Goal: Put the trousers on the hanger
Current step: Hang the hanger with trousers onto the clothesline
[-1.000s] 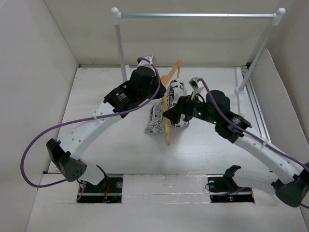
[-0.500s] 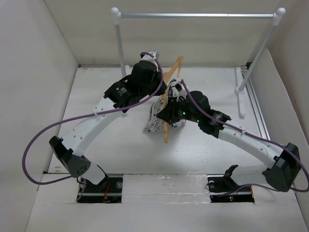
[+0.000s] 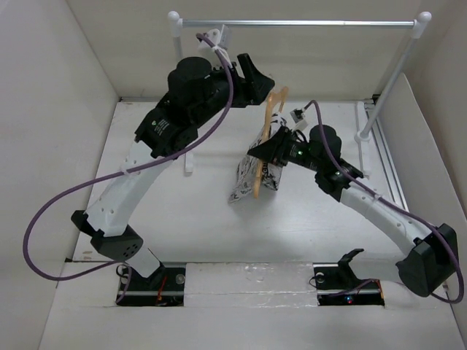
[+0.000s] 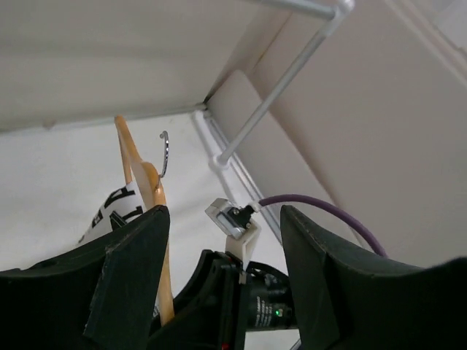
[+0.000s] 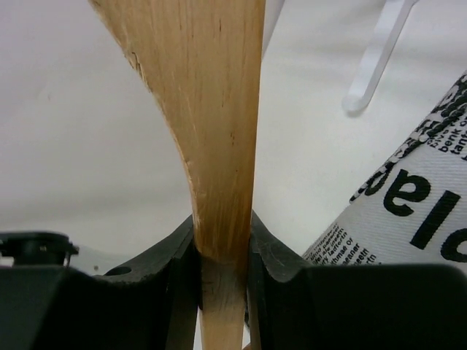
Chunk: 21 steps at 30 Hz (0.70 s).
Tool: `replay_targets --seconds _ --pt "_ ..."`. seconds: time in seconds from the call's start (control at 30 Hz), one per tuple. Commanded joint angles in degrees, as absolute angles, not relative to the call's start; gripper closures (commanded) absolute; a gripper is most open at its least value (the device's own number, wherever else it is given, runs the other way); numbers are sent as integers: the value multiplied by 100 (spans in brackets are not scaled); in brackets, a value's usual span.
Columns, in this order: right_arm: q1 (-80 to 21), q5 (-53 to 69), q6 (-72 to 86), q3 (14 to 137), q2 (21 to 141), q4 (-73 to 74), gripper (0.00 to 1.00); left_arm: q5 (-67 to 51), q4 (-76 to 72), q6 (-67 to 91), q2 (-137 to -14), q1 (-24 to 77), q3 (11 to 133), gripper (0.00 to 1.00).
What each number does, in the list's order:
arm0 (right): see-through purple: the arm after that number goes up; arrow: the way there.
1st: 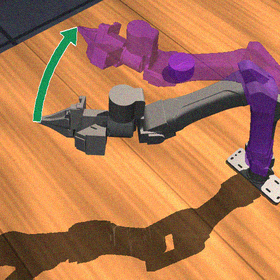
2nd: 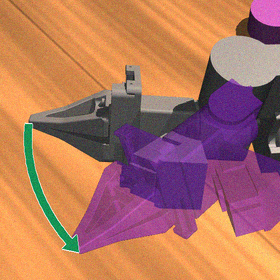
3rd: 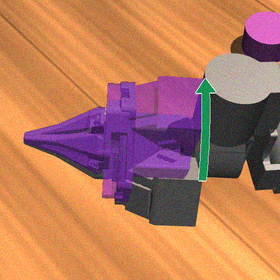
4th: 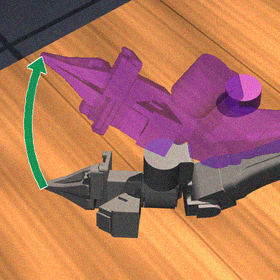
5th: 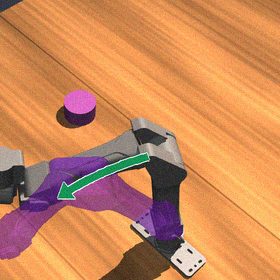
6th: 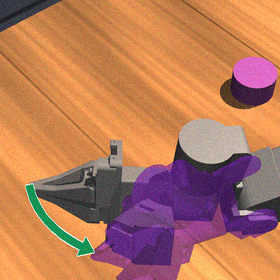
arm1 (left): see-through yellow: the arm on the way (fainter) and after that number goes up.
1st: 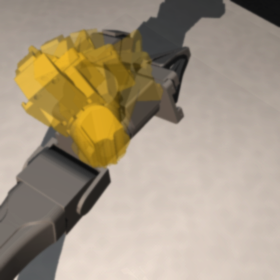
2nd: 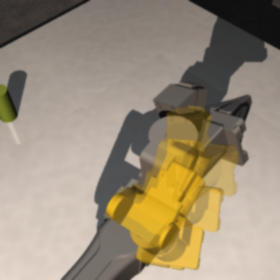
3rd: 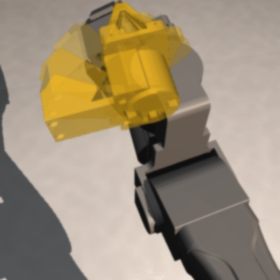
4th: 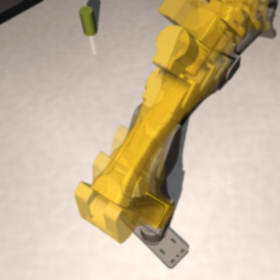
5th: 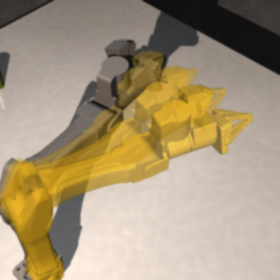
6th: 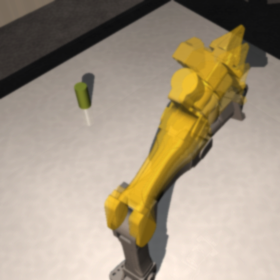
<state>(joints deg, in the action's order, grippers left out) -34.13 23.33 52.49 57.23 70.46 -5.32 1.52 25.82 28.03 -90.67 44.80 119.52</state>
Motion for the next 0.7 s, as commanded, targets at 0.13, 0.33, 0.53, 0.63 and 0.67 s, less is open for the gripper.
replay_targets --seconds 0.13,0.33,0.53,0.63,0.67 --pt "-2129 3181 5467 6880 6882 -1969 100 -62 1767 2531 -7999 4271 11622 33" --pt "-838 3638 5800 7426 7311 -2442 100 325 1547 2636 -7225 4271 10015 1" --pt "-37 3753 5924 8313 7953 -2488 100 132 1538 2979 -6830 4271 8765 1" --pt "79 3920 6002 8736 8410 -2645 100 79 1389 3041 -6610 4271 8404 1" --pt "149 3990 6090 8806 8507 -2750 100 123 1389 3050 -6557 4271 8368 1"
